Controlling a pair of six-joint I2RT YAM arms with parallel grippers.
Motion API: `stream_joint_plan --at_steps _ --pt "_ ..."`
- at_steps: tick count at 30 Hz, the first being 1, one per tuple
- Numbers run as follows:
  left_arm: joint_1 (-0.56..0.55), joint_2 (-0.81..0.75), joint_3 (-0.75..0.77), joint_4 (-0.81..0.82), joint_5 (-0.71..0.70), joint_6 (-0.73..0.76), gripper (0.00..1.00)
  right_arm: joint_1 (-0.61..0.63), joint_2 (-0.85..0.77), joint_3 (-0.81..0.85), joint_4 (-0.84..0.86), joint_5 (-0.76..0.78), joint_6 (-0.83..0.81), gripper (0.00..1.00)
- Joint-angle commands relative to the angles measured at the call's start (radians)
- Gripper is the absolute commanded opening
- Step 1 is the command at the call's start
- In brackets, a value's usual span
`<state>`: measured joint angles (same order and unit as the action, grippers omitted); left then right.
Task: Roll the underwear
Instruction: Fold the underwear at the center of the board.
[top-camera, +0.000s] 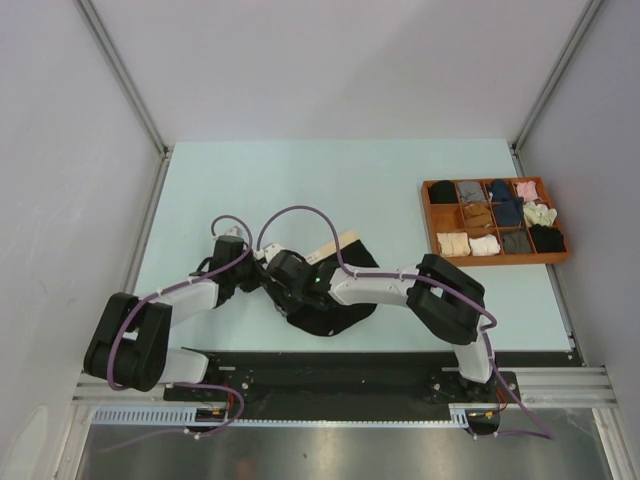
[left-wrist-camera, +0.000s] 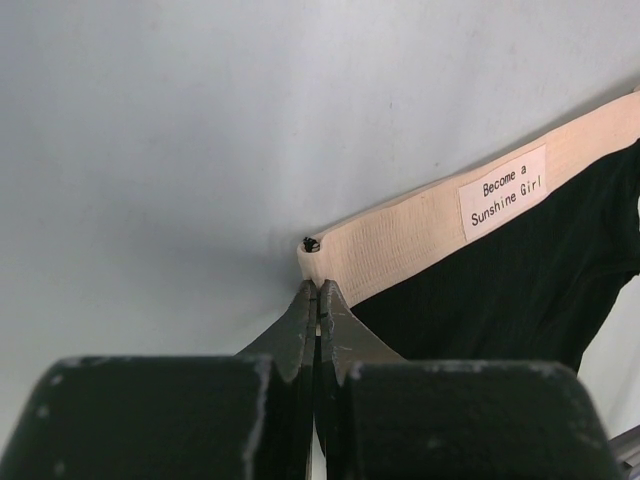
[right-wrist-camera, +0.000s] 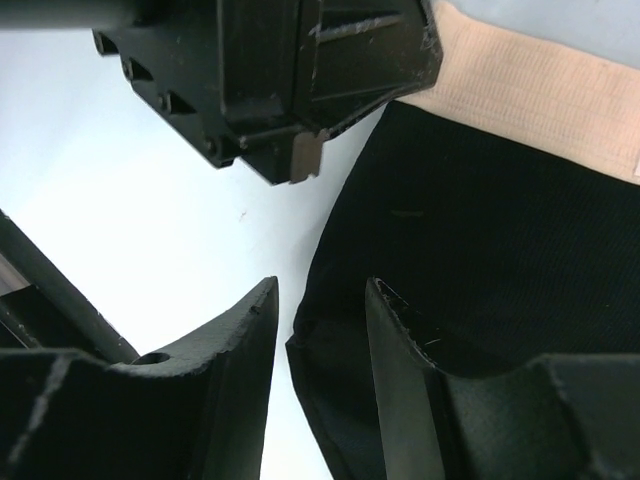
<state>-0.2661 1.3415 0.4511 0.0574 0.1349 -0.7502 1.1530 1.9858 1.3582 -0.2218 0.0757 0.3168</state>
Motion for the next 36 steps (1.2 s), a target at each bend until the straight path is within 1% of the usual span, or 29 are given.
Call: stream_joint_plan --at_steps 1,5,9,13,15,16,17,19,20,22,26,29,31,32,36 --pt "0.002 -0.021 0.020 -0.030 0.006 0.020 0.00 0.025 0.019 0.005 0.009 0.026 -0.019 0.44" --pt "0.002 -0.019 0.021 -0.031 0.006 0.020 0.00 0.053 0.019 0.005 -0.014 0.061 -0.030 0.42" --pt "0.002 -0.024 0.023 -0.033 0.008 0.018 0.00 0.062 0.039 0.005 -0.037 0.081 -0.027 0.41" --pt "0.002 -0.030 0.023 -0.041 0.006 0.018 0.00 0.062 0.076 0.005 -0.019 0.081 -0.027 0.41" --pt "0.002 -0.036 0.024 -0.044 0.003 0.022 0.00 0.062 0.084 0.007 -0.014 0.088 -0.022 0.39" --pt "0.004 -0.036 0.023 -0.045 0.002 0.023 0.01 0.062 0.087 0.005 -0.017 0.090 -0.019 0.35" --pt "0.002 -0.041 0.023 -0.047 0.002 0.023 0.00 0.059 0.090 0.007 -0.017 0.090 -0.015 0.27" --pt "0.002 -0.047 0.021 -0.050 -0.006 0.029 0.00 0.057 0.087 0.007 -0.022 0.075 -0.012 0.19" --pt "0.004 -0.051 0.021 -0.050 -0.012 0.031 0.00 0.059 0.076 0.005 -0.022 0.067 -0.013 0.09" --pt "0.002 -0.077 0.018 -0.097 -0.035 0.038 0.00 0.060 0.064 0.005 -0.022 0.049 -0.007 0.00" --pt "0.002 -0.154 0.015 -0.181 -0.096 0.057 0.00 0.063 0.018 0.005 -0.027 0.007 0.016 0.00" --pt "0.002 -0.228 0.014 -0.247 -0.133 0.069 0.00 0.067 -0.025 0.002 -0.021 -0.056 0.037 0.00" --pt "0.001 -0.273 0.018 -0.287 -0.133 0.074 0.01 0.070 -0.048 0.001 -0.022 -0.092 0.054 0.00" --pt "0.002 -0.289 0.020 -0.313 -0.168 0.077 0.00 0.071 -0.056 -0.001 -0.024 -0.115 0.060 0.00" --pt "-0.001 -0.338 0.032 -0.378 -0.181 0.080 0.00 0.070 -0.111 -0.013 -0.051 -0.137 0.082 0.00"
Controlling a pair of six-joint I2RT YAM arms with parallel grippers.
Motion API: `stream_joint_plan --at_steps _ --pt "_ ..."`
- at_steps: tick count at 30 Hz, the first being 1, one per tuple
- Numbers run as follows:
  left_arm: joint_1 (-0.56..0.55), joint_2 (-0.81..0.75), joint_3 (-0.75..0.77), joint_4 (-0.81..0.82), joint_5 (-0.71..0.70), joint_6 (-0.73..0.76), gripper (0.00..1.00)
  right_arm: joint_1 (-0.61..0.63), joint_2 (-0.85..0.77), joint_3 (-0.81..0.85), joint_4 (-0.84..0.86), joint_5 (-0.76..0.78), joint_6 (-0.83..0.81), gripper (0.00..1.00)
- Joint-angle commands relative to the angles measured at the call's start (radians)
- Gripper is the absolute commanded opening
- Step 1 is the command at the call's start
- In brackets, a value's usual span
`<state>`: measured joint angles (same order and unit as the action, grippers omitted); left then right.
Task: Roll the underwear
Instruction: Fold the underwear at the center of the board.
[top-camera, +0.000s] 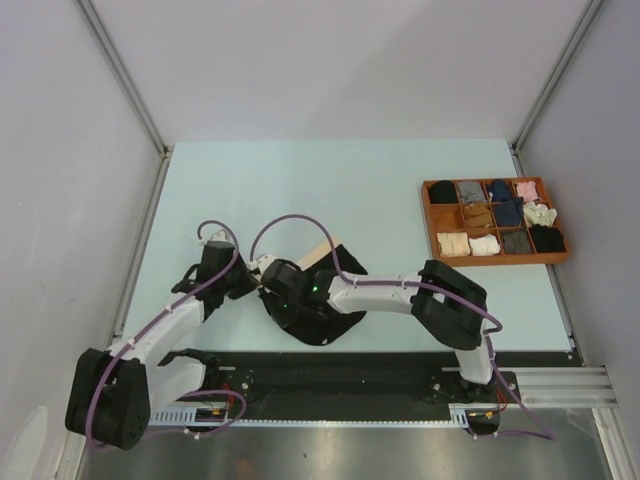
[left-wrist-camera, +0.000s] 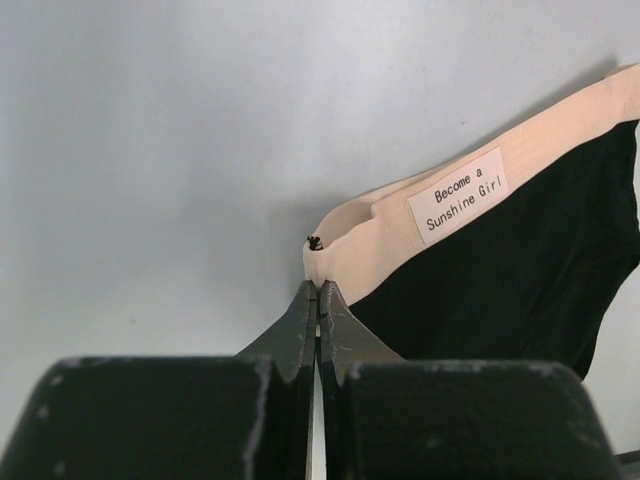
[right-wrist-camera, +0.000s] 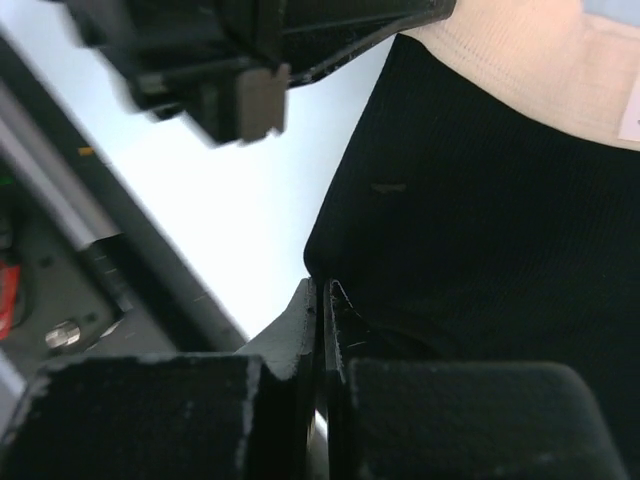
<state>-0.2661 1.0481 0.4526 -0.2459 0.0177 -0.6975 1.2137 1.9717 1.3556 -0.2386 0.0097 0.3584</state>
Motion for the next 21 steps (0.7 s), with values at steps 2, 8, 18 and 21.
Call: stream_joint_plan --at_steps 2,8,18,21 --pt "-0.001 -0.048 0.046 -0.090 -0.065 0.026 0.00 0.000 -0.120 -0.022 -0.057 -0.070 0.044 0.00" --pt "-0.054 0.024 0.127 -0.075 -0.067 -0.005 0.00 -0.080 -0.188 -0.062 -0.079 -0.079 0.030 0.00" --pt "-0.179 0.269 0.365 -0.049 -0.071 -0.020 0.01 -0.235 -0.269 -0.144 -0.120 -0.146 0.010 0.00" --pt "-0.222 0.341 0.438 -0.035 -0.062 -0.020 0.00 -0.287 -0.292 -0.174 -0.130 -0.155 0.005 0.00"
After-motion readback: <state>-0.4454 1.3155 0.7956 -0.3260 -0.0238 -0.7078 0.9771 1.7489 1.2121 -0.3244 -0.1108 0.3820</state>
